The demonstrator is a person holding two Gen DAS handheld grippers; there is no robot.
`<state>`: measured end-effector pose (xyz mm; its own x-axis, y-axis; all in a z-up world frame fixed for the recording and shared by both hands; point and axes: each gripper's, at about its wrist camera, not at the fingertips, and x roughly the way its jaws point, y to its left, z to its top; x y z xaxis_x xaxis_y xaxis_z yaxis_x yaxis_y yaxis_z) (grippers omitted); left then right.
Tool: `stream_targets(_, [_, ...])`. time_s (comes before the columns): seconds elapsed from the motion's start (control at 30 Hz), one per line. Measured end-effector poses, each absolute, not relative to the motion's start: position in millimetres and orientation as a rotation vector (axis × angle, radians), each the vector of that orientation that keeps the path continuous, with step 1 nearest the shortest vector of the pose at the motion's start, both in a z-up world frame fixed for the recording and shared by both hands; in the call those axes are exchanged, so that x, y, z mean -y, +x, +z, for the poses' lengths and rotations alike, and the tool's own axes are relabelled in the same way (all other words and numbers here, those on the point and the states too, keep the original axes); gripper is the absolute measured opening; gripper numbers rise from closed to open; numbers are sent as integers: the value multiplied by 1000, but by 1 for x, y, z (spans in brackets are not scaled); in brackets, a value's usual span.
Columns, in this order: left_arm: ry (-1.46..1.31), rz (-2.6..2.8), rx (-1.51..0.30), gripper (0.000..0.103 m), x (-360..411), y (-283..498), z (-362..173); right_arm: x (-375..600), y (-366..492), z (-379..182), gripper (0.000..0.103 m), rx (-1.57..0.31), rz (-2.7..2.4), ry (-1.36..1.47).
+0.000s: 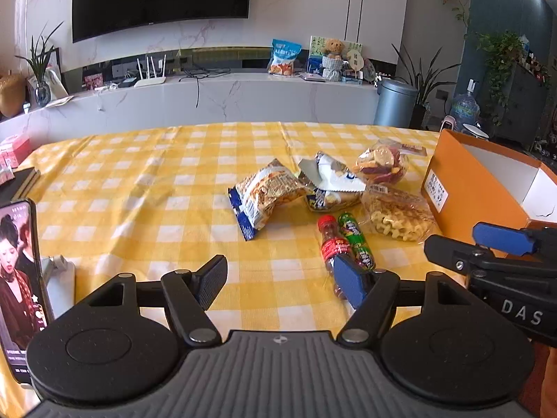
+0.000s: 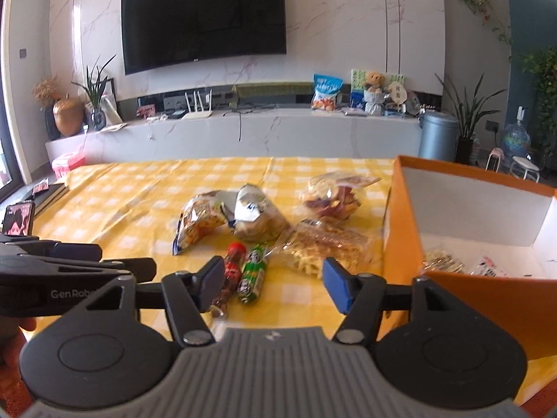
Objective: Organize snacks
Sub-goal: 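Open both tools to release the packs and withdraw from the box, then grasp the red cola candy bottle with the left tool while the right tool grasps the green tube snack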
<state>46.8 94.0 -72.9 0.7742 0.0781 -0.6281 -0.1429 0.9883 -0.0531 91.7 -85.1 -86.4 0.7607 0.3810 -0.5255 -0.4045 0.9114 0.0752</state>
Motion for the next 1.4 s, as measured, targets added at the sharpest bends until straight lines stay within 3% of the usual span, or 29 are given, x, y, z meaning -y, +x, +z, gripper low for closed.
stream_targets(0.13, [-110, 103, -699, 82, -100, 53, -85, 74, 94, -99, 53, -595, 439, -66])
stream_targets(0.23, [-117, 91, -711, 75, -102, 58, -91, 67, 102, -110, 50, -634, 433, -72])
stream_targets(0.6, [-152, 97, -738, 74, -111, 81, -98, 48, 151, -128, 36, -703, 436, -36])
stream_targets(1.0, [-192, 114, -770, 72, -120, 104, -105, 42, 185, -152, 34, -815, 469, 30])
stream_targets(1.13, [-215, 106, -783, 72, -120, 108, -107, 39, 187, -155, 21, -801, 487, 10])
stream_targets(1.4, [-309, 14, -791, 74, -107, 115, -106, 59, 168, -153, 21, -778, 489, -61])
